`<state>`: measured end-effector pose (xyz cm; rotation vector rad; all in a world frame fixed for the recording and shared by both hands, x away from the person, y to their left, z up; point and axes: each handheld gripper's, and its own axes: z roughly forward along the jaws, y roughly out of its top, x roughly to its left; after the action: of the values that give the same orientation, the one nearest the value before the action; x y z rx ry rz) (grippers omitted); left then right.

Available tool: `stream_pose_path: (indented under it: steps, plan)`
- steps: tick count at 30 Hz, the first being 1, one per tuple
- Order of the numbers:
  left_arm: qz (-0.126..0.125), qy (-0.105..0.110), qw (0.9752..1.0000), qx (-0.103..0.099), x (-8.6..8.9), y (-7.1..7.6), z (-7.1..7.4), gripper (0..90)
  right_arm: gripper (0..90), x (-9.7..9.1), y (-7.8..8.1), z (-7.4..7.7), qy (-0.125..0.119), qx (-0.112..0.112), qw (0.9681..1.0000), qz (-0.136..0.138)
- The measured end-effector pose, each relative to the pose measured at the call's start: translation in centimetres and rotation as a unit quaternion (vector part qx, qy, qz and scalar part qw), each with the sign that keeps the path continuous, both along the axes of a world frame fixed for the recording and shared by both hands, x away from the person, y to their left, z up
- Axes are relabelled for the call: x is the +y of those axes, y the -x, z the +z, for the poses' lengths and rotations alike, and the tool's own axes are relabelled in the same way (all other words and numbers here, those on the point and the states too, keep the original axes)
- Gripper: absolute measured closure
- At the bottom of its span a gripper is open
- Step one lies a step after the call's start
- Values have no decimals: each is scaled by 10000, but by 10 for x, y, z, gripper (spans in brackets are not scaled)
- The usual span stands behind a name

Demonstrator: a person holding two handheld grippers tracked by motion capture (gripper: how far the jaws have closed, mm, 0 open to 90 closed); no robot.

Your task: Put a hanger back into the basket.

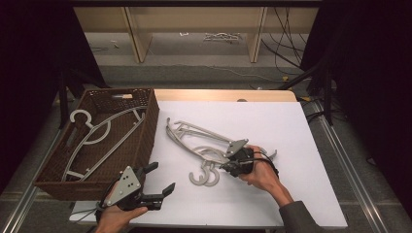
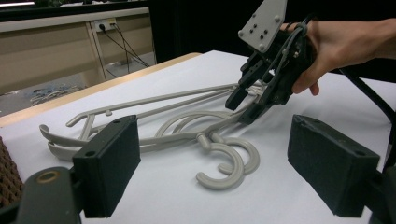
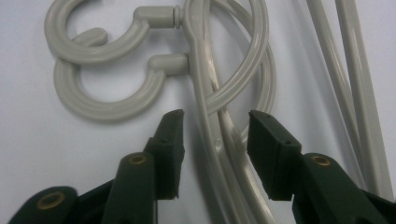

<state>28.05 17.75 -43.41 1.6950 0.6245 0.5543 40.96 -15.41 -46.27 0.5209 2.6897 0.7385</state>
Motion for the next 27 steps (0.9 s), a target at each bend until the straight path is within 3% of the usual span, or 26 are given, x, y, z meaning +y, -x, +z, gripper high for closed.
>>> stream_pose_path:
  steps: [10,23,27]
  plan:
    - [-38,-81,9999,60,0,-1,-2,169,658,13,-5,0,533,-22,9983,225]
    - [-36,-60,9999,107,-1,-2,-3,171,715,18,-14,3,816,14,9957,431]
    - [-50,76,9997,241,1,-4,-5,171,739,18,-15,4,911,-9,9940,605]
